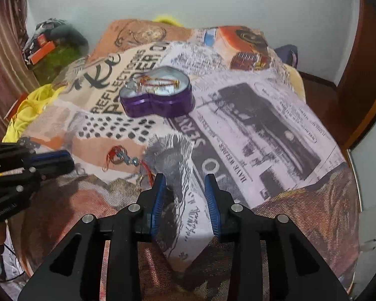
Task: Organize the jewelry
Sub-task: 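Grasp a small silver ring with the right tool while the left tool lifts the charm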
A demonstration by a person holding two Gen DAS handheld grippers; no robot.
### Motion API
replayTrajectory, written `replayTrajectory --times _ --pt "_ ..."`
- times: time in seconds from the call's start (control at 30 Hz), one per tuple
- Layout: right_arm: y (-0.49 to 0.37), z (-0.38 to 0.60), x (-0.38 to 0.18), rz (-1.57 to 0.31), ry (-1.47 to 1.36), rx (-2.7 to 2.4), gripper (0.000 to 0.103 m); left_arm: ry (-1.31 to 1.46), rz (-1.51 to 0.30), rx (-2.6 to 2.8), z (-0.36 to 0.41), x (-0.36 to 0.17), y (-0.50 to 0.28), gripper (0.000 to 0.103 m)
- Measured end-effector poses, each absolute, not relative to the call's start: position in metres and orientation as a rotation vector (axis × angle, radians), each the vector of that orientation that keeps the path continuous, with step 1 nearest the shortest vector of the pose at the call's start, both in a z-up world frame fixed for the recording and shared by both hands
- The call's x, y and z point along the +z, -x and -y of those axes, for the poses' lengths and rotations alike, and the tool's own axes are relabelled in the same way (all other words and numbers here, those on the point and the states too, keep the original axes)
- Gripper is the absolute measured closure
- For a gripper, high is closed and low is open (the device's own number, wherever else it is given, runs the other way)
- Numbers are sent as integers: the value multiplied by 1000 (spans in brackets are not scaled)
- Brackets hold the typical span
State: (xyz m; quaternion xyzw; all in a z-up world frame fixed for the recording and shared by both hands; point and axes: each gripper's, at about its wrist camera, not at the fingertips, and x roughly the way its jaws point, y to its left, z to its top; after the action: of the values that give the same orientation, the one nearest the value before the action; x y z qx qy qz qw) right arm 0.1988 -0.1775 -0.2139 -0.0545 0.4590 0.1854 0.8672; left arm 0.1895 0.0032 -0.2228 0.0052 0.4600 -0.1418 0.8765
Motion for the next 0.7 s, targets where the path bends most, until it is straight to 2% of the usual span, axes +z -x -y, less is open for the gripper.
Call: replayTrajectory --times 0.3,0.37,0.43,0.7 --pt "-194 158 -217 -951 150 446 74 -8 -961 -287 -5 -223 -188 94" --pt "-194 155 -219 -946 163 445 77 -6 -961 -282 -7 -222 -188 94" --pt "-194 155 -221 -948 165 443 92 -3 -960 -279 -8 -222 -188 94" --pt "-191 157 -218 -925 171 438 94 4 -937 -269 -9 -213 -188 94"
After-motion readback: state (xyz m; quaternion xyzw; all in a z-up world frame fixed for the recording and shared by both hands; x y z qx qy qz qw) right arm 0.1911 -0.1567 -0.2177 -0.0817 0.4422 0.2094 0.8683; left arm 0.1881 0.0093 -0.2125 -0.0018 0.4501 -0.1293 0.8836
